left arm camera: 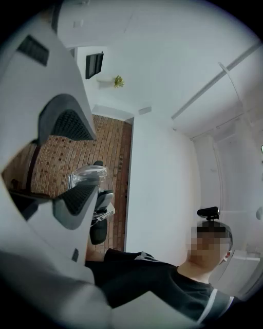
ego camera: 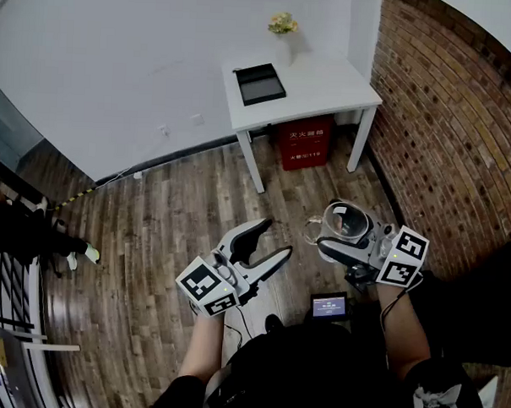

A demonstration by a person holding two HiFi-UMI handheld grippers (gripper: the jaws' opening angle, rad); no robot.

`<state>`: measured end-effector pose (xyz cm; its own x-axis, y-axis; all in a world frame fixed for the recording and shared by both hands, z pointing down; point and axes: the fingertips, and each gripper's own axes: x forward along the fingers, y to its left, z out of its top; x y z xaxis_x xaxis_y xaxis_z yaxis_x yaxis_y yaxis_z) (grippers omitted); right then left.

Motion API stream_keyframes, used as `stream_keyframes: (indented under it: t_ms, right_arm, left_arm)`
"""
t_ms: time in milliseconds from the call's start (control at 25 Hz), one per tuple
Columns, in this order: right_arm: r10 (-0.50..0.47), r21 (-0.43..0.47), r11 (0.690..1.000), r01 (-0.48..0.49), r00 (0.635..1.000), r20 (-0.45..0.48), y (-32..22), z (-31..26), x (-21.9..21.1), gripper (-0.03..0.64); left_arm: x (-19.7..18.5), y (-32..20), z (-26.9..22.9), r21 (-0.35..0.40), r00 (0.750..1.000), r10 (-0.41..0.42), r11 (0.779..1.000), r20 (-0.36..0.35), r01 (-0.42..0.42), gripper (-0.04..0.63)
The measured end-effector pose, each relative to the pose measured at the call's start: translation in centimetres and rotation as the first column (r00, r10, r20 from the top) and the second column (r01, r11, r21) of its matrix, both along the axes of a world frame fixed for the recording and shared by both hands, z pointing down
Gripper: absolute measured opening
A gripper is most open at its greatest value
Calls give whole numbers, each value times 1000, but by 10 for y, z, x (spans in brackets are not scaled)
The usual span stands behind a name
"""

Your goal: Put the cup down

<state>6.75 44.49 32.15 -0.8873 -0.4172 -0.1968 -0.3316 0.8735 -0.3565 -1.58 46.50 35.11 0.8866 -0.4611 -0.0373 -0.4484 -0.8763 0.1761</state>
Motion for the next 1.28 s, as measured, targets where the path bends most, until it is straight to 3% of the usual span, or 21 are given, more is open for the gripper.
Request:
stream_keyframes:
  t_ms: [1280]
  right_arm:
    - [-5,-10,1000,5,1000,28,-14,-1,37,410]
  left_arm:
    - [34,-10,0,4,1000,-16,1000,-1,16,264]
